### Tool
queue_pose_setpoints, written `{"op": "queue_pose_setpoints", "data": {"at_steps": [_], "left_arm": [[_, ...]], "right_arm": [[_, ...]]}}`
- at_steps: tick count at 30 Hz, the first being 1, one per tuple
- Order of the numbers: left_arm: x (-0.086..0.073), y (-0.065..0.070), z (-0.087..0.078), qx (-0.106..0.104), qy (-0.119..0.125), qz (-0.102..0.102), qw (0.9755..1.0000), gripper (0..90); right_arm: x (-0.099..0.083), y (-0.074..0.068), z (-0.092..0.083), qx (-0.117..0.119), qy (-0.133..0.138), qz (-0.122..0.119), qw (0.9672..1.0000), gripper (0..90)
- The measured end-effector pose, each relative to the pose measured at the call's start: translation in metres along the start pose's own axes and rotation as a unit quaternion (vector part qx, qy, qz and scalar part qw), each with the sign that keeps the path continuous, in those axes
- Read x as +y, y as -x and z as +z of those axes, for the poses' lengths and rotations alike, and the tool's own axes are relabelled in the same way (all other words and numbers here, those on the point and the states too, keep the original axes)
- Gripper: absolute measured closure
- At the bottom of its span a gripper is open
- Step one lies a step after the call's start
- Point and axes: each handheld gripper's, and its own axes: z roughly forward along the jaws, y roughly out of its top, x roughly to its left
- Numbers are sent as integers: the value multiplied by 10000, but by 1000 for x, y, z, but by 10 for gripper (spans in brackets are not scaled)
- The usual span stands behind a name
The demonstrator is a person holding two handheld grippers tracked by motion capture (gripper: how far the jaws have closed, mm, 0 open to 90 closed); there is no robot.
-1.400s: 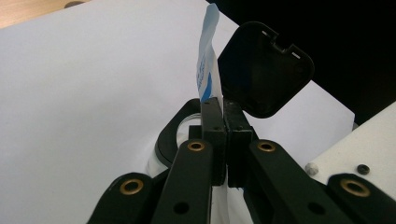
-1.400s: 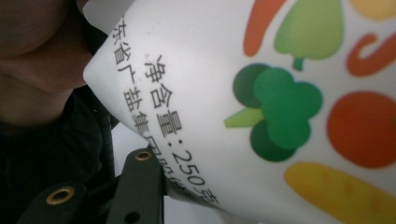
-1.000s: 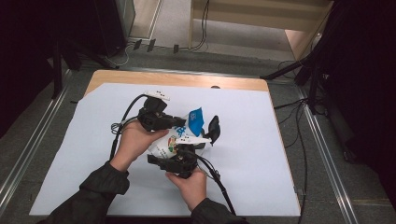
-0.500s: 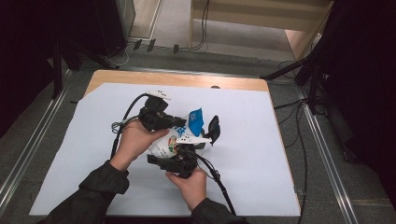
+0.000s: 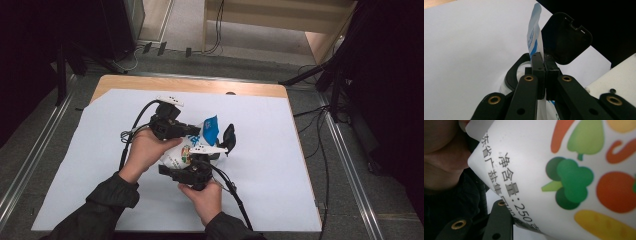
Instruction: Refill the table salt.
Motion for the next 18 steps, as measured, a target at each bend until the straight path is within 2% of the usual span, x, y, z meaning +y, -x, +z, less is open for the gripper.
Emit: {"op": "queue_pose_setpoints", "data": {"at_steps": [6, 18], "left_arm": [[0, -1, 1, -53, 24, 11, 10000, 900], [2, 0, 4, -33, 23, 29, 10000, 900]], "right_arm": [[0, 0, -1, -9, -3, 27, 10000, 639], [1, 3, -2, 2, 15, 78, 10000, 639]]}}
